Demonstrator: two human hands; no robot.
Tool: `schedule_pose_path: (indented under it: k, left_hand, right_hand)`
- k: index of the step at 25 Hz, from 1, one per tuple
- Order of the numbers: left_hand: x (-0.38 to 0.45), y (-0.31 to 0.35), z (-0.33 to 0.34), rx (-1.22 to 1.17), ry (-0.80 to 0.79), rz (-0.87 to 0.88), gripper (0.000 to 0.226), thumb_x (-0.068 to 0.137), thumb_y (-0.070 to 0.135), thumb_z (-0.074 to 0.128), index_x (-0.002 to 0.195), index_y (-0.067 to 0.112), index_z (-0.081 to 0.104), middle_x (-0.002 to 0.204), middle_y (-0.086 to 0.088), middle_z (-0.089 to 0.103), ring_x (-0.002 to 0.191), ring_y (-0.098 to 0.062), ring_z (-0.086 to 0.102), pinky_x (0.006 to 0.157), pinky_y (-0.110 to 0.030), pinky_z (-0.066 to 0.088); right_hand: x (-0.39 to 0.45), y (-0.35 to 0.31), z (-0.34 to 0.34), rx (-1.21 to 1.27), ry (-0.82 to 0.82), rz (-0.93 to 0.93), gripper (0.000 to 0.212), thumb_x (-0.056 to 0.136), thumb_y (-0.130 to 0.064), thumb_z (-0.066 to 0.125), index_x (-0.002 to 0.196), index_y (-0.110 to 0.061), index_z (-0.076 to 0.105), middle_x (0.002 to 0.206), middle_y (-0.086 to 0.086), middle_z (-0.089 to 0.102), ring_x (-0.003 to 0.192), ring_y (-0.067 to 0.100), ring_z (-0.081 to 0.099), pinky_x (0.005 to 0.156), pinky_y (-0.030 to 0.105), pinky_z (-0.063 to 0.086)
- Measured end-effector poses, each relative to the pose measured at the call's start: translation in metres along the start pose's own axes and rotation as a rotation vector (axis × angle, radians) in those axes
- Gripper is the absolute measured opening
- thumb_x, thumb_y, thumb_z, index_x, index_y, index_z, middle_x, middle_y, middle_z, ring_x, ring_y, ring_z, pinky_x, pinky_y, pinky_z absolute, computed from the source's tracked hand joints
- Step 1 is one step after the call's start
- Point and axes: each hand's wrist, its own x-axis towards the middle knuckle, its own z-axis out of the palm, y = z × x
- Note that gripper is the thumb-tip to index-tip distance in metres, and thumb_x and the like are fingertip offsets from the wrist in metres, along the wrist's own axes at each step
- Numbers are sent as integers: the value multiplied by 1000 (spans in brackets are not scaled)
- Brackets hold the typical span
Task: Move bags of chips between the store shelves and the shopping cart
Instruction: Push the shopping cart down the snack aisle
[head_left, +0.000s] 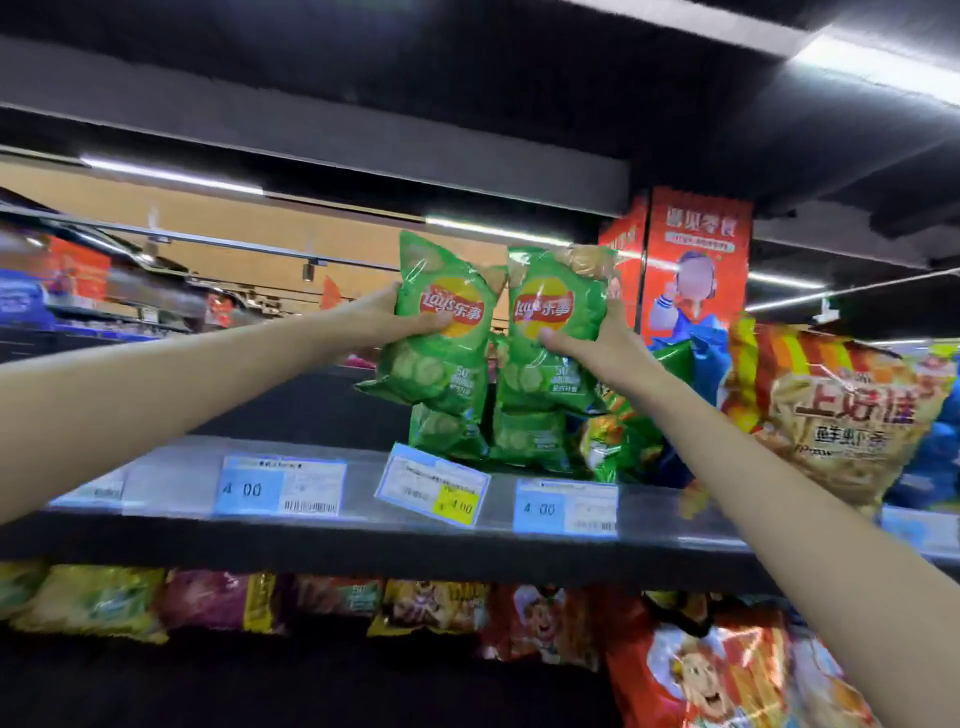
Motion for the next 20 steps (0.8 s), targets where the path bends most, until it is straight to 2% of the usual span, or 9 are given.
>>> schedule_pose_path:
  k: [2, 4, 7, 10, 12, 14, 16, 18, 20]
  left_hand:
    - [18, -13, 11, 12, -49, -110, 51, 83, 53, 67, 124, 30, 46, 106, 3, 70, 87, -13, 69, 63, -26, 51]
    - [29, -25, 22, 48, -88, -165, 46, 86, 53, 65, 119, 29, 44, 101, -2, 71, 84, -18, 71, 59, -26, 55]
    - [37, -44, 34, 43, -124, -197, 43, 84, 54, 64, 114, 28, 47, 101, -4, 72, 86, -22, 71, 65, -29, 60]
    - [41, -56, 38, -61, -133, -243, 53, 81, 55, 68, 123, 27, 52, 105, -2, 75, 93, -22, 73, 77, -38, 61]
    - [41, -63, 35, -118, -111, -277, 56, 80, 49, 73, 126, 25, 51, 108, -3, 74, 96, -24, 72, 81, -43, 60]
    - [38, -66, 35, -148, -75, -300, 59, 80, 42, 76, 126, 20, 47, 113, -5, 71, 99, -24, 71, 83, -45, 60]
    - [36, -68, 37, -147, -47, -309, 63, 79, 40, 78, 126, 19, 41, 116, -4, 67, 100, -21, 69, 83, -44, 60]
    - [35, -69, 42, -111, -43, -302, 70, 80, 43, 77, 130, 19, 35, 118, -3, 64, 100, -20, 68, 81, -43, 60]
    - [34, -65, 49, -98, -21, -271, 75, 82, 43, 76, 135, 17, 30, 116, -1, 63, 98, -18, 68, 77, -41, 61]
  right_hand:
    - [19, 11, 10, 33, -127, 112, 112, 84, -51, 70, 155, -7, -5, 160, 14, 25, 142, 30, 34, 112, 37, 31]
    - [29, 20, 19, 23, -220, 189, 111, 88, -48, 68, 154, -3, -9, 161, 15, 18, 144, 29, 30, 112, 35, 29]
    - [41, 37, 30, -22, -275, 217, 117, 86, -48, 70, 153, 0, -12, 160, 17, 21, 143, 31, 31, 114, 36, 30]
    - [53, 52, 30, -31, -250, 232, 120, 80, -46, 77, 154, -1, -6, 158, 16, 26, 139, 33, 37, 113, 44, 36]
    - [56, 58, 28, -57, -253, 272, 114, 78, -41, 81, 152, 0, 5, 151, 15, 36, 131, 33, 45, 104, 42, 44]
    - [57, 62, 25, -103, -310, 319, 94, 75, -39, 83, 142, 0, 30, 134, 12, 51, 119, 30, 53, 96, 39, 49]
    - [56, 64, 26, -117, -352, 338, 78, 71, -38, 86, 128, -1, 47, 122, 12, 59, 112, 29, 58, 98, 42, 50]
    - [55, 64, 27, -128, -365, 333, 65, 71, -35, 87, 118, -3, 56, 116, 14, 64, 110, 30, 59, 97, 41, 50]
    - [53, 62, 28, -130, -366, 330, 60, 71, -30, 87, 116, -2, 58, 116, 16, 64, 109, 30, 59, 94, 38, 49]
